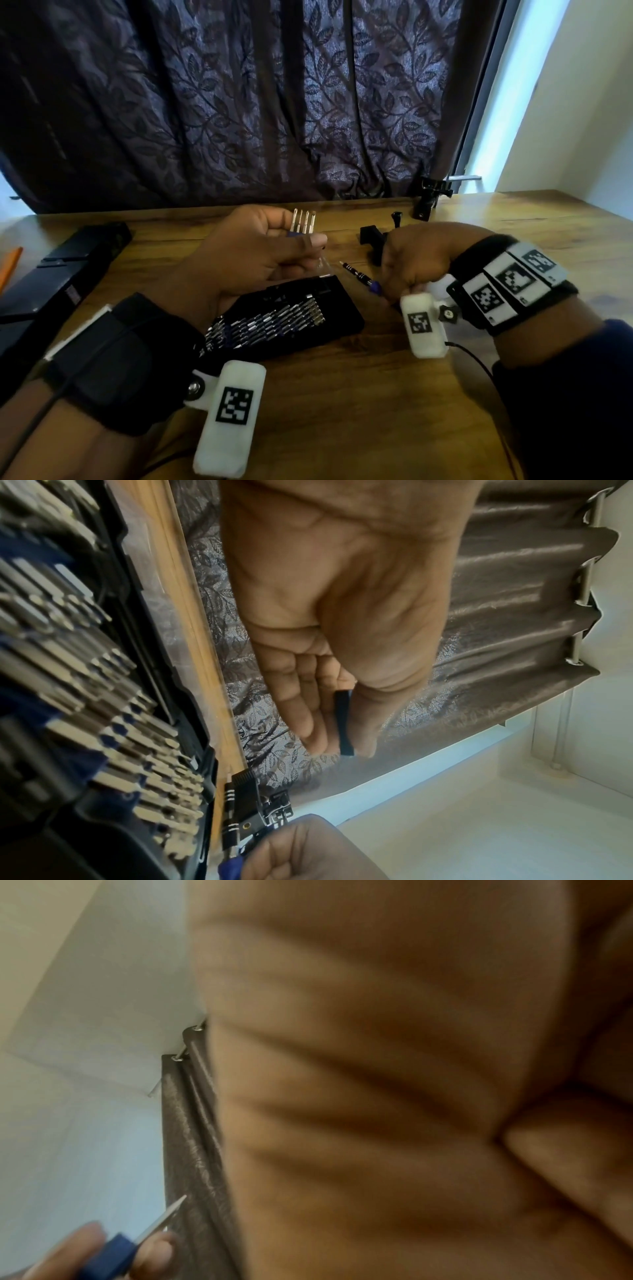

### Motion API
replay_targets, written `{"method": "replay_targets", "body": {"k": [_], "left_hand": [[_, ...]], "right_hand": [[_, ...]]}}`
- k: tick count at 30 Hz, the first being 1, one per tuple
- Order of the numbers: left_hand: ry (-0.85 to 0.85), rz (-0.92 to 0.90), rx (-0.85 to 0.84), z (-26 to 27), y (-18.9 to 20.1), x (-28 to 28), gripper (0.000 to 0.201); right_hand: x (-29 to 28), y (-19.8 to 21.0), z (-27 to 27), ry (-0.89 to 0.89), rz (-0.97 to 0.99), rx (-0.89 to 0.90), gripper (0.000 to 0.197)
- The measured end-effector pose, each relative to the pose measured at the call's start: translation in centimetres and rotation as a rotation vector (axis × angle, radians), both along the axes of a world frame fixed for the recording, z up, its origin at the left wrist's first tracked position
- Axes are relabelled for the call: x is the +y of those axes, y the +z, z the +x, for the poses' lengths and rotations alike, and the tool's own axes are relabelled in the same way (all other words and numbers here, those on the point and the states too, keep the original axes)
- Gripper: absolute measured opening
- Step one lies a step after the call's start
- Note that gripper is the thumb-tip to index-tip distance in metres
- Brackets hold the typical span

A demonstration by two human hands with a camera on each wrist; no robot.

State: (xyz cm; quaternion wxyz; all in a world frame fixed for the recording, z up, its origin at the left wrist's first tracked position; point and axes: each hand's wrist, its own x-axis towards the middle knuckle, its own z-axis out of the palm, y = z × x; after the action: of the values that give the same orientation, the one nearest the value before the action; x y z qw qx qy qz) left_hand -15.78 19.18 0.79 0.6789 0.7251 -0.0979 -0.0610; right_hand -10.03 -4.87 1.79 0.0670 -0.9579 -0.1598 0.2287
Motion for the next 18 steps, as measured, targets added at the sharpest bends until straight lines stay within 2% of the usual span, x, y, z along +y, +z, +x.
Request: {"method": "replay_targets", "body": {"k": [2, 6, 8, 11, 15, 18], "left_hand": [[0.050, -0.021, -0.015, 0.1, -0.1, 0.0, 0.035], [0.130, -0.104, -0.048, 0.2, -0.1, -0.2, 0.020], [0.158, -0.159, -0.056, 0.1, 0.1, -0.3, 0.028], [0.151, -0.205, -0.054, -0.1, 0.4, -0.2, 0.038], [0.088, -0.268, -0.036, -0.5, 0.7, -0.2, 0.042], [0.041, -0.297, -0.038, -0.5, 0.6, -0.2, 0.031]], "right_hand": [[-0.6, 0.5, -0.5, -0.027, 0.152, -0.014, 0.009], [0.3, 0.7, -1.5, -0.088, 0.535, -0.129, 0.013], [1.9, 0.5, -2.2, -0.040, 0.654, -0.156, 0.015], [4.0, 0.0, -3.5, 0.035, 0.838, -0.067, 0.010], [5.5, -0.3, -4.5, 0.050, 0.978, -0.060, 0.015], [5.8, -0.4, -4.8, 0.026, 1.031, -0.045, 0.015]]}}
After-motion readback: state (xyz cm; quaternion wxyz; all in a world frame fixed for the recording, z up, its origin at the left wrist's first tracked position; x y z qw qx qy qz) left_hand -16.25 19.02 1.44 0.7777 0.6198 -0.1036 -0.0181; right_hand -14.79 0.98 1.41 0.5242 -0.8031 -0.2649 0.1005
